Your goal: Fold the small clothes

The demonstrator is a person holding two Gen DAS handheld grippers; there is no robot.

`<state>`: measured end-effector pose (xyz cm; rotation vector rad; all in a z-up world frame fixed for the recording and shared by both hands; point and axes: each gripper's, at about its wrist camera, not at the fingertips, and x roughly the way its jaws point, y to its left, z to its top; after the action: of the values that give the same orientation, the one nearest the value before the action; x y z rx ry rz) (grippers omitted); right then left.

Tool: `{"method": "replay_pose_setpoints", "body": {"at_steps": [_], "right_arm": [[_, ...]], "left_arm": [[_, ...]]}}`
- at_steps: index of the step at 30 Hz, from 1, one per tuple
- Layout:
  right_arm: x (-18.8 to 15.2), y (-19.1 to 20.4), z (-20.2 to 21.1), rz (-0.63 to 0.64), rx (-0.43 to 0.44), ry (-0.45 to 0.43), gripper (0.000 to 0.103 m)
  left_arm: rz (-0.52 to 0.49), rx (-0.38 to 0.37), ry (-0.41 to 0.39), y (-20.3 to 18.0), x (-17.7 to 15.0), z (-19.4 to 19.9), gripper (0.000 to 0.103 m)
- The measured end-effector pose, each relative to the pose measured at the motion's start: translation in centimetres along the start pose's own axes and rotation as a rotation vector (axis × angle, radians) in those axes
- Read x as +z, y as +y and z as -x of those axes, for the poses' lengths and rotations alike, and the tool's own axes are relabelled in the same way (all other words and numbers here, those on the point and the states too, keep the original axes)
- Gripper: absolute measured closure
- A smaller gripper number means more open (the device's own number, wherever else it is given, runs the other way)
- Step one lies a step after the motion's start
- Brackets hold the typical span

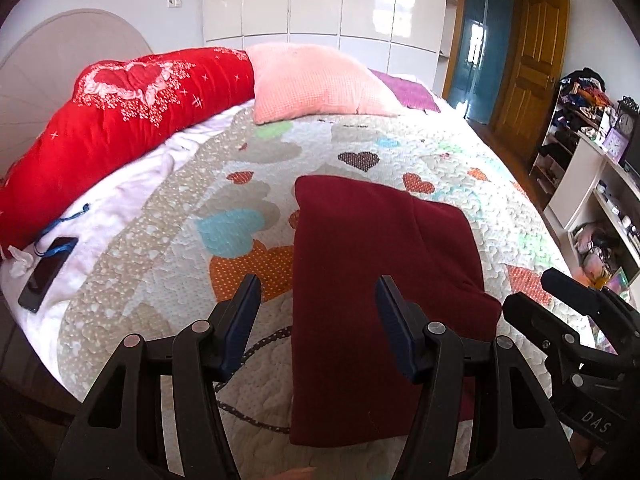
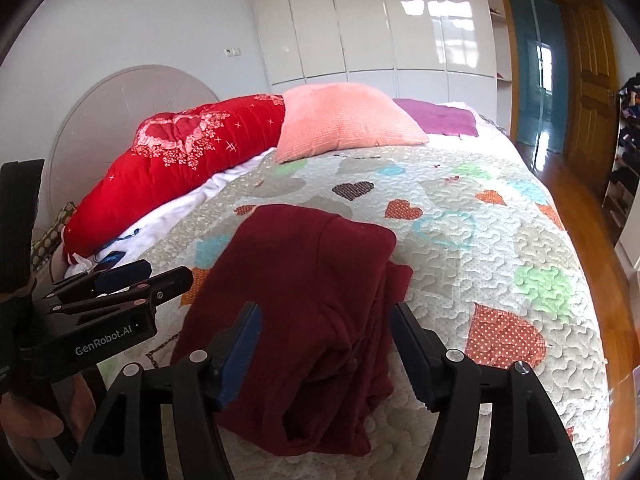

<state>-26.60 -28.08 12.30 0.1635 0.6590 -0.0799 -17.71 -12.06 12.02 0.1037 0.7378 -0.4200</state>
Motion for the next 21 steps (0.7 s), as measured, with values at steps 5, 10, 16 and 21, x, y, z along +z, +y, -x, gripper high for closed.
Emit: {"method": "replay_pose_setpoints", "body": {"at_steps": [5,10,16,21], "right_arm": [[0.0,0.6,0.7,0.008,0.007,-0.010,0.036],[0.0,0.8,0.8,0.011,0.005,-0.007,0.035],[0.0,0.7,0.3,0.003,0.007,0.002,0.035],[0.0,0.8,-0.4,0.006,0.013,0.018,0.035]], "left_arm": [[-0.014,0.005,-0.022,-0.4,-0.1,0.7,0.044],[-0.026,0.010,-0.034,-0.7,-0.2,0.9,0.044],[-0.033,0.017,-0.032,-0.7,-0.3,0.6,0.044],[-0.027,0.021,-0.028,-0.5,-0.4,0.3,0.044]]}}
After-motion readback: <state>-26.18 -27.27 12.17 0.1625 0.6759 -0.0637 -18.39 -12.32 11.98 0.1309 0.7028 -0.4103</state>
